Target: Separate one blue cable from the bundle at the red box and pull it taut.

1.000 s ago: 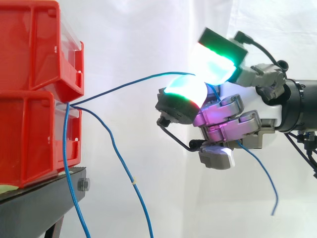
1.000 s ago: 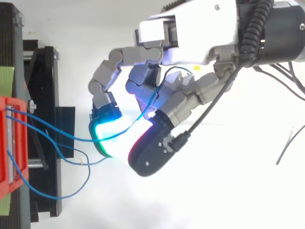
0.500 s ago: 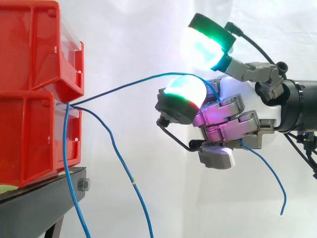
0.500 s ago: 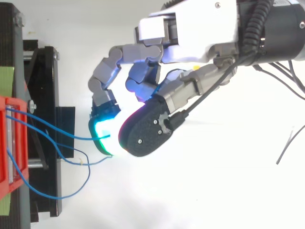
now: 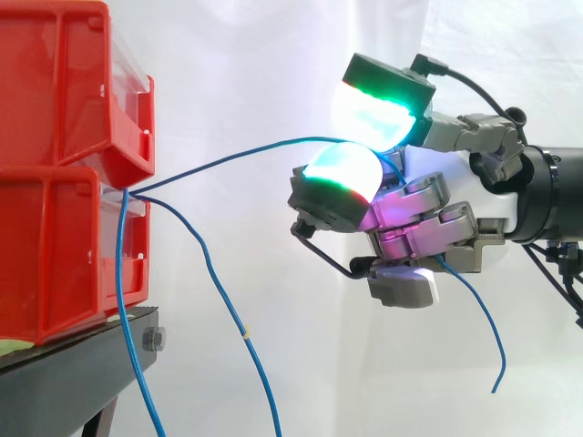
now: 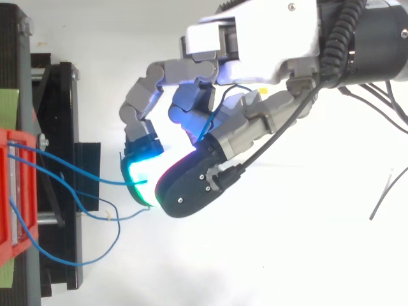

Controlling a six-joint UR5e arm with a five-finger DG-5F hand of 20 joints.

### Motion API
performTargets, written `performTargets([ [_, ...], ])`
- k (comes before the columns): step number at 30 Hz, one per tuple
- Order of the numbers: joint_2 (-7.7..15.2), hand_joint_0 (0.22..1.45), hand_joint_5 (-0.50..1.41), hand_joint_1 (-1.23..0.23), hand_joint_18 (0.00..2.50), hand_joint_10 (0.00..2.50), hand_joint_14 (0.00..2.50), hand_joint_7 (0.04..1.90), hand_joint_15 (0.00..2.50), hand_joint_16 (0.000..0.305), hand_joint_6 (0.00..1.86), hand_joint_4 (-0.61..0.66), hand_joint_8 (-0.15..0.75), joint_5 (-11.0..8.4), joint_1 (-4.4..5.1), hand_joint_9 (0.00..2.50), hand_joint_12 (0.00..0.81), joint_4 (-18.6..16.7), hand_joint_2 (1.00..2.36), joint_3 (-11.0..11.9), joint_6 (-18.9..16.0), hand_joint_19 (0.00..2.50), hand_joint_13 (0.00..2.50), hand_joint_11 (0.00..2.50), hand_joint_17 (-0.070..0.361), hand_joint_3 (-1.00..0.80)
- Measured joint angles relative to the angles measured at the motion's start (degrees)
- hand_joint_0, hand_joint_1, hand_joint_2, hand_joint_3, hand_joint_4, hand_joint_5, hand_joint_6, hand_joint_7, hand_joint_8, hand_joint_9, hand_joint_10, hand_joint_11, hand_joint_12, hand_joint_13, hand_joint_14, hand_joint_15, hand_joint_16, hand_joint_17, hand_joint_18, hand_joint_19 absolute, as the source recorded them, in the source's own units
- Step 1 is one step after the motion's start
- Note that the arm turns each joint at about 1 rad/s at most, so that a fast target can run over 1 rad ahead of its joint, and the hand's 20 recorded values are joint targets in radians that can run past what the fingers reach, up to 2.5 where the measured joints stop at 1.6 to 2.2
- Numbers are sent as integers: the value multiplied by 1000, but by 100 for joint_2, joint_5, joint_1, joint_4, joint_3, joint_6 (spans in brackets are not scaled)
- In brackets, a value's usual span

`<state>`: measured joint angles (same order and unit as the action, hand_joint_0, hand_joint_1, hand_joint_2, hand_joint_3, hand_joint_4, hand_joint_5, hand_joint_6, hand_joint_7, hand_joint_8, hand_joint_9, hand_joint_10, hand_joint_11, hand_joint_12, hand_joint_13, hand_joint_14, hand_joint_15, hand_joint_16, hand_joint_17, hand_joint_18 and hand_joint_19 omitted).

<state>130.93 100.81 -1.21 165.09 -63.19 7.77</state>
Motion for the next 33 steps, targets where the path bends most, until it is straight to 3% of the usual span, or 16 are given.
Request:
performTargets([
  [6, 0, 647, -169, -756, 1079, 1961, 1314, 1028, 1522, 54, 913, 184, 346, -1, 0, 901, 388, 8, 1007, 0, -4, 873, 1211, 1587, 122, -402],
  [15, 0, 650, -169, -723, 1084, 1949, 1305, 1020, 1525, 53, 914, 179, 340, -8, 0, 907, 386, 30, 1003, 0, -4, 881, 1220, 1563, 120, -454],
  [21, 0, 539, -164, -493, 1109, 1957, 1409, 1002, 1449, 56, 913, 184, 355, -8, 0, 930, 401, 31, 1000, -3, -6, 884, 1219, 1547, 126, -500],
  [25, 1, 616, -159, -496, 1094, 1892, 1384, 1034, 1472, 53, 907, 170, 340, -9, 1, 944, 383, 30, 1000, -6, -7, 901, 1211, 1569, 120, -500],
  [31, 2, 607, -152, -653, 1097, 1860, 1356, 1078, 1516, 54, 914, 139, 345, -9, 1, 946, 387, 21, 1016, -17, -11, 897, 1214, 1635, 122, -237],
  [33, 2, 610, -149, -704, 1130, 1938, 1406, 1072, 1456, 58, 918, 139, 363, -9, 0, 945, 408, 10, 1017, -32, -16, 878, 1226, 1556, 131, -183],
])
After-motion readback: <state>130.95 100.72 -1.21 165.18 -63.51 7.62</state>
